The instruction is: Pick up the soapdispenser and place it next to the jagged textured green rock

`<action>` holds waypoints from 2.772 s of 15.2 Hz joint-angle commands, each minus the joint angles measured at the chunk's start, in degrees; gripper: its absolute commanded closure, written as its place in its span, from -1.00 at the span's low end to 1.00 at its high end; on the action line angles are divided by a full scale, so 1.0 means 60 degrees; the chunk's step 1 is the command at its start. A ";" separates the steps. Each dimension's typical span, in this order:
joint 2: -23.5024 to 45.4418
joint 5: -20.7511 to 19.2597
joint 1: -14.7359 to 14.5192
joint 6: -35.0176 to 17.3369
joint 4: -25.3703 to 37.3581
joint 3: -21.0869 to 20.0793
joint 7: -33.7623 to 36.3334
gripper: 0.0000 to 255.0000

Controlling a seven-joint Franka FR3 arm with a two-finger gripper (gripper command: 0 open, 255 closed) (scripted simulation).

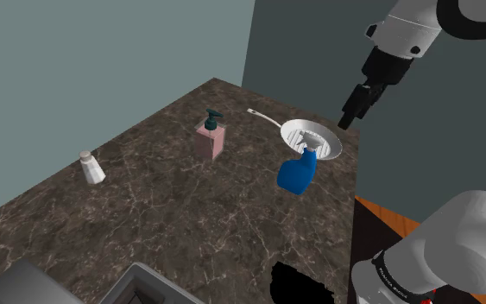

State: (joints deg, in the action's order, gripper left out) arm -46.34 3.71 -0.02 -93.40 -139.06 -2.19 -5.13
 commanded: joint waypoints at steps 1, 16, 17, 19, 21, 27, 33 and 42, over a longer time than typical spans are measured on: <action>0.0000 0.0000 0.0000 0.0000 0.0000 0.0000 0.0000 -1.00; 0.5322 0.0405 -0.0152 -0.2990 0.2504 -0.1134 0.1418 -1.00; 0.5691 0.0377 -0.0161 -0.3105 0.2768 -0.1190 0.1520 -1.00; 0.6433 0.0301 -0.0185 -0.3302 0.3334 -0.1293 0.1728 -1.00; 0.7179 0.0202 -0.0221 -0.3451 0.3950 -0.1380 0.1940 -1.00; 0.9464 -0.0187 -0.0429 -0.3595 0.6136 -0.1526 0.2561 -1.00; 1.1519 -0.0534 -0.0739 -0.3317 0.8504 -0.1515 0.3011 -1.00; 1.1831 -0.0588 -0.0792 -0.4145 0.7987 -0.1500 0.3042 -1.00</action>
State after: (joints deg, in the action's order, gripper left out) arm 24.63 0.18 -4.78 -118.08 -91.01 -11.20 13.13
